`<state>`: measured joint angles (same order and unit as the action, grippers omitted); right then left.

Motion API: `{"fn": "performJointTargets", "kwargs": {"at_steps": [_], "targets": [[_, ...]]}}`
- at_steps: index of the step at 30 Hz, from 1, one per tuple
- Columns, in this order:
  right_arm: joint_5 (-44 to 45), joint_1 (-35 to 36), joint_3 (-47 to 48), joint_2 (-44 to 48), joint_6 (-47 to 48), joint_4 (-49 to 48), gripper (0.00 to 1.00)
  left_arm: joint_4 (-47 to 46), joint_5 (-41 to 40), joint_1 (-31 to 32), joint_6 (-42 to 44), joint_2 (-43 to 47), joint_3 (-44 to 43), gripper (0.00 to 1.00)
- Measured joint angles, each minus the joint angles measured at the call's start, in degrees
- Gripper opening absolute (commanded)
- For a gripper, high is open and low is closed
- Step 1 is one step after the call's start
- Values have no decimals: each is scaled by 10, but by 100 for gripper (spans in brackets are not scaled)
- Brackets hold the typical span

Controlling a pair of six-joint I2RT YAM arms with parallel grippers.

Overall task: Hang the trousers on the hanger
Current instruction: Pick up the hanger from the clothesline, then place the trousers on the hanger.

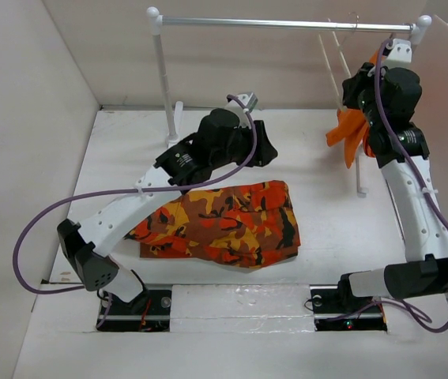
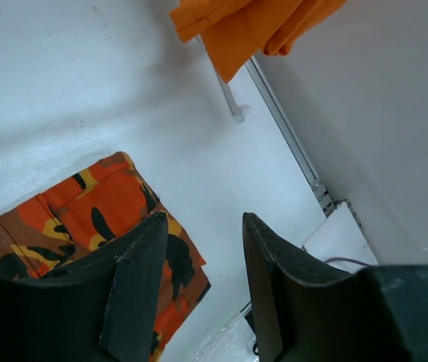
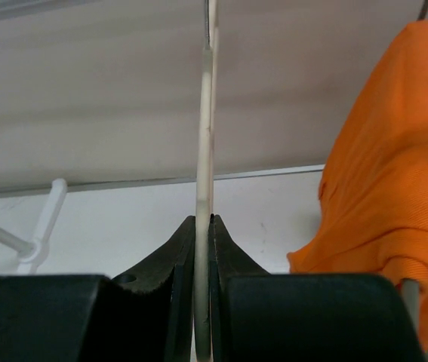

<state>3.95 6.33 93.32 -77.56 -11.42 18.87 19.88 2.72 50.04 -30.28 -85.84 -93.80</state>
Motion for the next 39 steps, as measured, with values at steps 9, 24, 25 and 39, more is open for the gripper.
{"fn": "performJointTargets", "kwargs": {"at_steps": [9, 24, 25, 39], "targets": [[24, 0, 17, 20, 87, 8, 0, 13, 45, 0, -31, -22, -48, 40], [-30, 5, -239, 286, 181, 60, 0, -77, 141, 0, -153, -122, -180, 47], [-35, 8, -253, 299, 184, 66, 0, -83, 146, 0, -161, -137, -180, 48], [-77, 24, -373, 395, 198, 143, 0, -89, 166, 23, -211, -299, -211, 53]]}}
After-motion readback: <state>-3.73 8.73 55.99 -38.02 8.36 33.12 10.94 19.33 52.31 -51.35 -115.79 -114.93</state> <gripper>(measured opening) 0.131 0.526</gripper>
